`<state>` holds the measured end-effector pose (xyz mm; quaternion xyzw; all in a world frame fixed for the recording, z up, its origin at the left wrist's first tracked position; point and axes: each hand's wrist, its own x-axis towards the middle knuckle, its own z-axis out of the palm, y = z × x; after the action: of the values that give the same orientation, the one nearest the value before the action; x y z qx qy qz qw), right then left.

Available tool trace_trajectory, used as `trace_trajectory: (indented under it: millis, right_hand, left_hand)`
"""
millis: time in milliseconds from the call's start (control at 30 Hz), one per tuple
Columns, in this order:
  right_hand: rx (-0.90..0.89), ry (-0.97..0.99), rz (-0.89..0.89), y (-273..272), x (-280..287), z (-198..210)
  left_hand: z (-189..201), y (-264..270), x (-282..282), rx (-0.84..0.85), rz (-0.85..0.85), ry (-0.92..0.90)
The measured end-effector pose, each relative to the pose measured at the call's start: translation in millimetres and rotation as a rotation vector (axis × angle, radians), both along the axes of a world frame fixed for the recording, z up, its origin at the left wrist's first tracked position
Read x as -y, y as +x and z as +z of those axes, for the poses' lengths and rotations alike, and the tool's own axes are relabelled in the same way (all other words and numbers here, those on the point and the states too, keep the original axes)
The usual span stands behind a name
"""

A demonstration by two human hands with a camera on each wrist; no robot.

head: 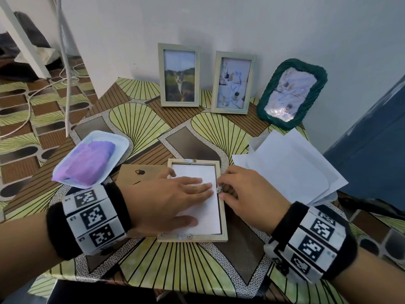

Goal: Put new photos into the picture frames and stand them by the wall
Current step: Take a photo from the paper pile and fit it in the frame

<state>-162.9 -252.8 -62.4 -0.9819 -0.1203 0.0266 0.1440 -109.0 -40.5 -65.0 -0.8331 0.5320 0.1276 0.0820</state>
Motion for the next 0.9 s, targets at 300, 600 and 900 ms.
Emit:
trace_trajectory:
  millis: [300,600,900]
  right_hand:
    - [-0.034,-0.005,0.011,8.2,2.5,-2.3]
    - [-0.048,-0.094,0.032,5.6,1.3,-1.6]
    - [-0.046,-0.138,-0.015,4.9,0.1,3.0]
  left_hand:
    - [-8.0,1.5,-1.3,0.039,-0.045,-0.015]
    - [-5.5,0.7,0.3,0.117,-0.085,0.021]
    - [-5.3,1.7,2.1,0.133,-0.082,0.024]
